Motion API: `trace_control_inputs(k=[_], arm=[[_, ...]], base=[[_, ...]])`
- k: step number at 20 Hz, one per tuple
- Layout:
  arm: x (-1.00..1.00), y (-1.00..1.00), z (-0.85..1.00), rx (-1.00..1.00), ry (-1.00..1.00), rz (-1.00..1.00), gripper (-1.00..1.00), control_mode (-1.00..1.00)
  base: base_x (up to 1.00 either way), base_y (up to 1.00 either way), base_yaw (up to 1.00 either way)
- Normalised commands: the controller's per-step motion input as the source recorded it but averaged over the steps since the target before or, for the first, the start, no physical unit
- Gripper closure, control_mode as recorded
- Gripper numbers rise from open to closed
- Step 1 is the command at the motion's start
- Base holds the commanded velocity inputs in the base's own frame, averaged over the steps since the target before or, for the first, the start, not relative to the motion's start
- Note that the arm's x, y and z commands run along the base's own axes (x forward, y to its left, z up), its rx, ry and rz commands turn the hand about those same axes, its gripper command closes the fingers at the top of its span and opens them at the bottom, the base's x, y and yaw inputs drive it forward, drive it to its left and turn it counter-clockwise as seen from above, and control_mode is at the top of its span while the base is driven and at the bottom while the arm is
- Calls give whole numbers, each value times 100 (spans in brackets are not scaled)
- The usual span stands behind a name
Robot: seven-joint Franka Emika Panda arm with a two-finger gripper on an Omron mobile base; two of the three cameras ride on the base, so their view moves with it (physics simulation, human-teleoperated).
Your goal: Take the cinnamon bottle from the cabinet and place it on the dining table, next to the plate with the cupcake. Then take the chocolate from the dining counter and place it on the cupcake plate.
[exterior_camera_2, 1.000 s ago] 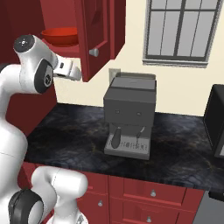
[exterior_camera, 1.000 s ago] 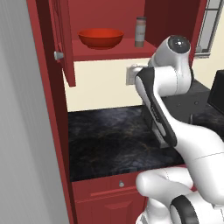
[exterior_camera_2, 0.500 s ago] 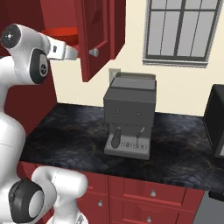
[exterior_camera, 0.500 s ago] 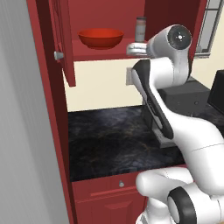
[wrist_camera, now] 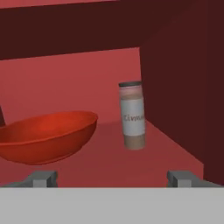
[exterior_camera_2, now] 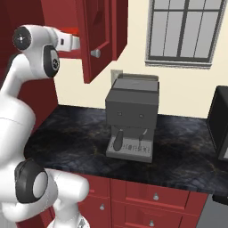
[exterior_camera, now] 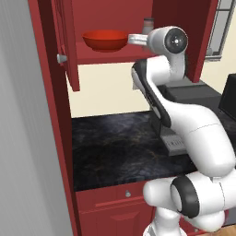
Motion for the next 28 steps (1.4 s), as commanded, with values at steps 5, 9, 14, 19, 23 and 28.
trace_control_inputs(k=[5, 9, 14, 19, 23, 28], arm=[[38, 1, 46, 0, 8, -1, -100, -100], [36, -8, -1, 0, 6, 0, -100, -100], [45, -8, -4, -1, 0, 0, -100, -100], [34, -10, 1, 0, 2, -4, -100, -100], [22, -16, -1, 0, 11, -9, -100, -100], [17, -8, -9, 0, 0, -1, -100, -100]], base=[[0, 0, 0], [0, 0, 0], [0, 0, 0], [0, 0, 0], [0, 0, 0], [0, 0, 0]])
